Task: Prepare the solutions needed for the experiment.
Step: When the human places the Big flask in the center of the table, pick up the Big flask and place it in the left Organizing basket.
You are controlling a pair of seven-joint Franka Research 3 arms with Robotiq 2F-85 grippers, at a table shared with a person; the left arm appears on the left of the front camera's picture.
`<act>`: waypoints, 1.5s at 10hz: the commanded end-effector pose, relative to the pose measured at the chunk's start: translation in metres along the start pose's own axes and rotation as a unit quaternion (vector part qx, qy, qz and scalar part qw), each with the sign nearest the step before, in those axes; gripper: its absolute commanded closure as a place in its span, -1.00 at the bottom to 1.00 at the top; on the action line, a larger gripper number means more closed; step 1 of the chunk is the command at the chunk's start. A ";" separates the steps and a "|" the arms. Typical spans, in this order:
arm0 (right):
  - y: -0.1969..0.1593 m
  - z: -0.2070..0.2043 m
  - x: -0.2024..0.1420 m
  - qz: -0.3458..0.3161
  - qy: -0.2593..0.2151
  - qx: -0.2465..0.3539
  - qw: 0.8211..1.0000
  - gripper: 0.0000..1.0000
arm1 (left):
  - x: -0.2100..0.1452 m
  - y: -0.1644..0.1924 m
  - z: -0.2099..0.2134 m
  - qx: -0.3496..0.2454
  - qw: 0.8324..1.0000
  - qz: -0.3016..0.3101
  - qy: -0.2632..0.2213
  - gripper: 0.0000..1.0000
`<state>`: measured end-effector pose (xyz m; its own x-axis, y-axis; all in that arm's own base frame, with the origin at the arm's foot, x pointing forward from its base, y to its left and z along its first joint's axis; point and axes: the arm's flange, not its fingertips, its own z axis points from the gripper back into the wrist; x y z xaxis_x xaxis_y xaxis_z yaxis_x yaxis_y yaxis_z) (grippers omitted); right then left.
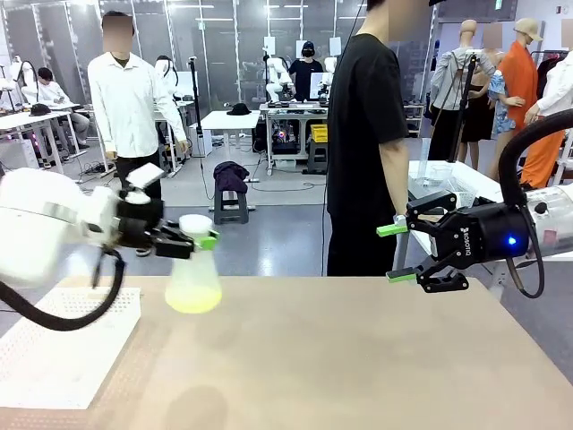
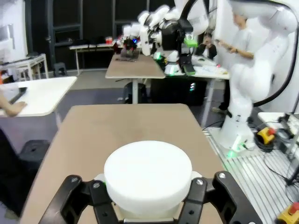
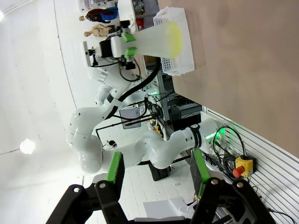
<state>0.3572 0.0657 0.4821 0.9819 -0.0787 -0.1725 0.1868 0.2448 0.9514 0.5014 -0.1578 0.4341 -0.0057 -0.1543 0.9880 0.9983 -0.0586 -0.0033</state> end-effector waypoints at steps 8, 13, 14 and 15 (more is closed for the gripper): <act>0.001 0.000 0.000 0.002 0.001 0.004 1.000 -0.44 | -0.052 -0.055 0.245 0.146 0.988 0.020 -0.045 1.00; 0.001 0.000 0.000 0.002 0.001 0.004 1.000 -0.44 | -0.058 -0.061 0.252 0.170 0.984 0.031 -0.042 1.00; 0.001 0.000 0.000 0.002 0.001 0.004 1.000 -0.44 | -0.058 -0.061 0.252 0.170 0.984 0.031 -0.042 1.00; 0.001 0.000 0.000 0.002 0.001 0.004 1.000 -0.44 | -0.058 -0.061 0.252 0.170 0.984 0.031 -0.042 1.00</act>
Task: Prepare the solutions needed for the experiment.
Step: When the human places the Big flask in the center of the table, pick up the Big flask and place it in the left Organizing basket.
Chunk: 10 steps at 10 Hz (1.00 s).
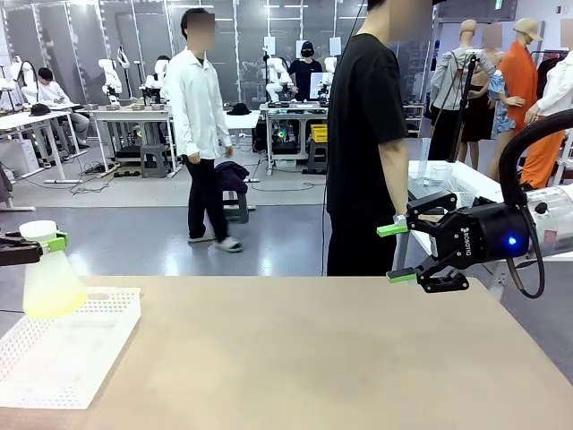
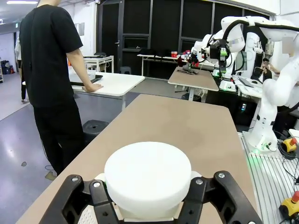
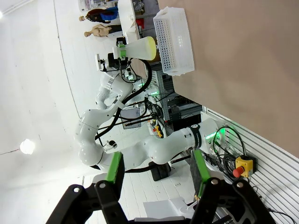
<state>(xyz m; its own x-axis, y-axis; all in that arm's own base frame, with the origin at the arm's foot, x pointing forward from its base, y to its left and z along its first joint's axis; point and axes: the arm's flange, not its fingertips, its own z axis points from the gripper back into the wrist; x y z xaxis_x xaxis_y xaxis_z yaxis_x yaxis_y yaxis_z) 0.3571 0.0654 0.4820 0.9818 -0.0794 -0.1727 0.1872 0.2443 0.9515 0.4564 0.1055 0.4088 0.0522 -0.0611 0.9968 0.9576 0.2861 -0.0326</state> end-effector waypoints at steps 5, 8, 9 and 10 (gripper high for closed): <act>0.001 0.000 0.000 0.002 0.001 0.004 1.000 -0.44 | -0.036 0.022 0.000 -0.019 0.999 -0.046 -0.018 0.52; 0.001 0.000 0.000 0.002 0.001 0.004 1.000 -0.44 | -0.061 0.033 -0.005 -0.041 0.997 -0.070 -0.004 0.52; 0.001 0.000 0.000 0.002 0.001 0.004 1.000 -0.44 | -0.068 0.035 -0.009 -0.046 0.997 -0.068 0.000 0.52; 0.001 0.000 0.000 0.002 0.001 0.004 1.000 -0.44 | -0.075 0.039 -0.011 -0.045 0.997 -0.070 0.001 0.52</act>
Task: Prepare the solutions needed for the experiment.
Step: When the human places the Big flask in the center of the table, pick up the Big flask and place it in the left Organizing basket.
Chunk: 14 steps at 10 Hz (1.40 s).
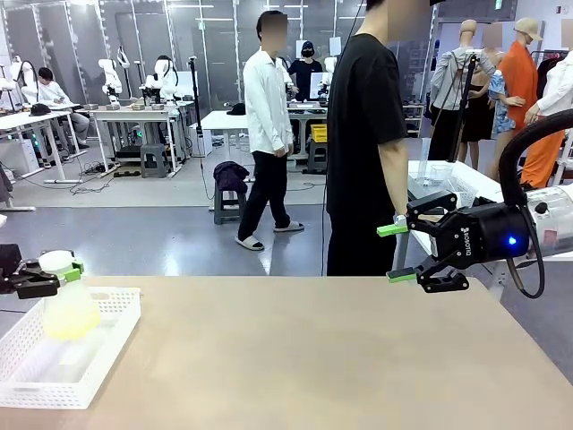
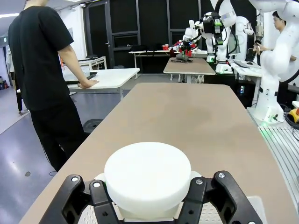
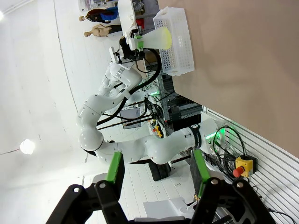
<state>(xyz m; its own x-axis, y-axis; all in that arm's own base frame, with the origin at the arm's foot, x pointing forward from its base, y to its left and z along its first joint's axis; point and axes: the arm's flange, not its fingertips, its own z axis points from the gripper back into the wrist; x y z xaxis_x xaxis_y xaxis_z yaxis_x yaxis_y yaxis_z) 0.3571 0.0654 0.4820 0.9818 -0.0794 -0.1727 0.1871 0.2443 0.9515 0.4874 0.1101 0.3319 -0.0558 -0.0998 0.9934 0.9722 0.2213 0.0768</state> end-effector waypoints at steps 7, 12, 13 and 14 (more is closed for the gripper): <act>0.001 0.000 0.000 0.002 0.001 0.004 1.000 -0.44 | -0.043 0.019 -0.019 -0.020 1.000 -0.011 -0.008 0.52; 0.001 0.000 0.000 0.002 0.001 0.004 1.000 -0.44 | -0.063 0.018 -0.028 -0.026 1.000 0.003 -0.007 0.52; 0.001 0.000 0.000 0.002 0.001 0.004 1.000 -0.44 | -0.066 0.017 -0.029 -0.030 1.000 0.007 -0.003 0.52; 0.001 0.000 0.000 0.002 0.001 0.004 1.000 -0.44 | -0.069 0.017 -0.030 -0.030 0.999 0.009 -0.003 0.52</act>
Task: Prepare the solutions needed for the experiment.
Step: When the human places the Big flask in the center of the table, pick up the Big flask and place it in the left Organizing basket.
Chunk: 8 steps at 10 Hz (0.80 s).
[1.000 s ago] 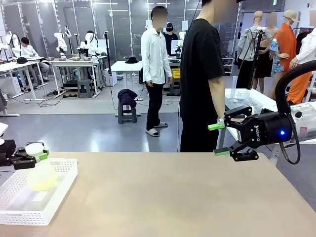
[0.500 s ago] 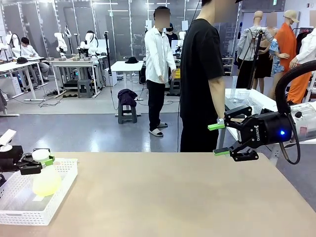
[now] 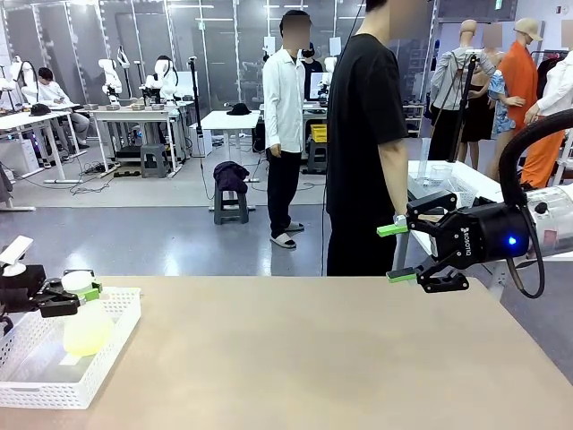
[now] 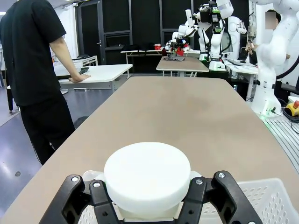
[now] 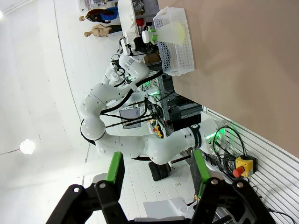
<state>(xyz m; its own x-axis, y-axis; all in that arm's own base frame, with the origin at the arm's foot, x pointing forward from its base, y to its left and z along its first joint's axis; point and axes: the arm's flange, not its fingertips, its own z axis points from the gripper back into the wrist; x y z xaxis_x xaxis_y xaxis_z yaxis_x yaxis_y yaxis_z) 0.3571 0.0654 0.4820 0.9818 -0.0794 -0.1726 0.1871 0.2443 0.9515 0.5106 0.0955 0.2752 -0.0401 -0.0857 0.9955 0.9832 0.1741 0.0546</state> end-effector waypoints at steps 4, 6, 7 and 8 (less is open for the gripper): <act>0.001 0.000 0.000 0.002 0.001 0.004 1.000 -0.44 | -0.012 -0.003 -0.002 -0.030 0.999 0.011 0.012 0.15; 0.001 0.000 0.000 0.002 0.001 0.004 1.000 -0.44 | -0.010 -0.005 0.000 -0.033 0.999 0.008 0.017 -0.24; 0.001 0.000 0.000 0.002 0.001 0.004 1.000 -0.44 | -0.010 -0.005 0.000 -0.032 0.999 0.010 0.021 -0.26; 0.001 0.000 0.000 0.002 0.001 0.004 1.000 -0.44 | -0.010 -0.006 0.001 -0.030 0.999 0.010 0.022 -0.64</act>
<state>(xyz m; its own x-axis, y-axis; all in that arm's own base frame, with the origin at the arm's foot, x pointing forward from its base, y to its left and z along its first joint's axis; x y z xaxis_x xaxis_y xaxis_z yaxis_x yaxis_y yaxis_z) 0.3571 0.0654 0.4820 0.9818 -0.0794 -0.1726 0.1871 0.2443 0.9515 0.5050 0.0954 0.2675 -0.0194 -0.1085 0.9939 0.9907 0.1320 0.0337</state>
